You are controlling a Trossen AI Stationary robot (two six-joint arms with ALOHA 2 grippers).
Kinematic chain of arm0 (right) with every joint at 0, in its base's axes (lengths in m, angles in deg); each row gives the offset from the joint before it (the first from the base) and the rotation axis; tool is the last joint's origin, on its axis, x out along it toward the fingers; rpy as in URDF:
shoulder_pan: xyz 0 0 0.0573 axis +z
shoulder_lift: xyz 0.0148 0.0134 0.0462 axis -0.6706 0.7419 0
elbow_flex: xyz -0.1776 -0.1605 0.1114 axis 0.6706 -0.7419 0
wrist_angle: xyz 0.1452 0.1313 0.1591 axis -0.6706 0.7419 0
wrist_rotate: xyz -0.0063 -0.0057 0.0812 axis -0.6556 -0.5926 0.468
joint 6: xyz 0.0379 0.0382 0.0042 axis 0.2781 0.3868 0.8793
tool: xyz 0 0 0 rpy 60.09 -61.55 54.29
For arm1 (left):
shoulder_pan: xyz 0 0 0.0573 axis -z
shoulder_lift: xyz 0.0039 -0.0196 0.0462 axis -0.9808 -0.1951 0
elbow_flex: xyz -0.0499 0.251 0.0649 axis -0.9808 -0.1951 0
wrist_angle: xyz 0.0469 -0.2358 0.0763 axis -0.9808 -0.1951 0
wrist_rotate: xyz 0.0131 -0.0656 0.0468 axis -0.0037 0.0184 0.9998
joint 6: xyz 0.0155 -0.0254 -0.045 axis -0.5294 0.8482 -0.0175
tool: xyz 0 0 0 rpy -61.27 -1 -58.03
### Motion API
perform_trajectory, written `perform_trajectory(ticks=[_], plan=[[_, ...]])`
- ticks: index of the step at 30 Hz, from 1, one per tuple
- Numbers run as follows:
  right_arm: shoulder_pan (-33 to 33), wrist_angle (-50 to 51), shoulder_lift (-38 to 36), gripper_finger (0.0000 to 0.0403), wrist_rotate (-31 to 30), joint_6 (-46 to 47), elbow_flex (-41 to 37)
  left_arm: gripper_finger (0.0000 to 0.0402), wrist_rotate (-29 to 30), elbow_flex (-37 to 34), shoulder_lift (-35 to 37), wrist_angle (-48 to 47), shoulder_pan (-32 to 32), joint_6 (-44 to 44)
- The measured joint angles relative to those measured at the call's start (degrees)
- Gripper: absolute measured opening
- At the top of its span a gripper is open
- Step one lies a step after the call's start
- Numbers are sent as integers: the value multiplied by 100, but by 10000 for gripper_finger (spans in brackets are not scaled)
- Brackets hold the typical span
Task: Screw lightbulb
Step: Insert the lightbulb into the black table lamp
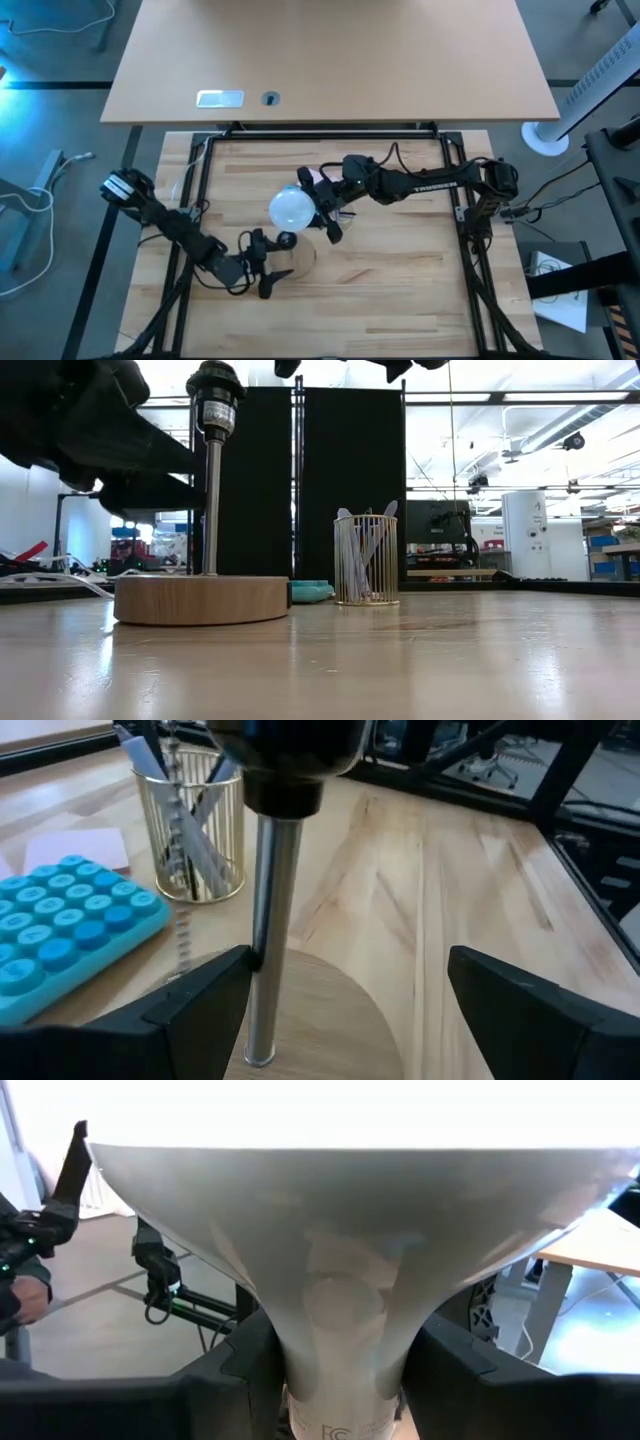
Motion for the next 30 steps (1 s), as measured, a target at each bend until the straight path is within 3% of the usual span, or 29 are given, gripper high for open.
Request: perform_trajectory(ticks=[10, 25, 30], plan=[[1, 34, 0, 156, 0, -35, 0, 327, 155, 85, 282, -425, 7, -203], [4, 16, 0, 156, 0, -33, 0, 325, 792, 83, 225, 664, -228, -1038], [2, 34, 0, 156, 0, -36, 0, 304, 788, 92, 214, 791, -207, -1006]])
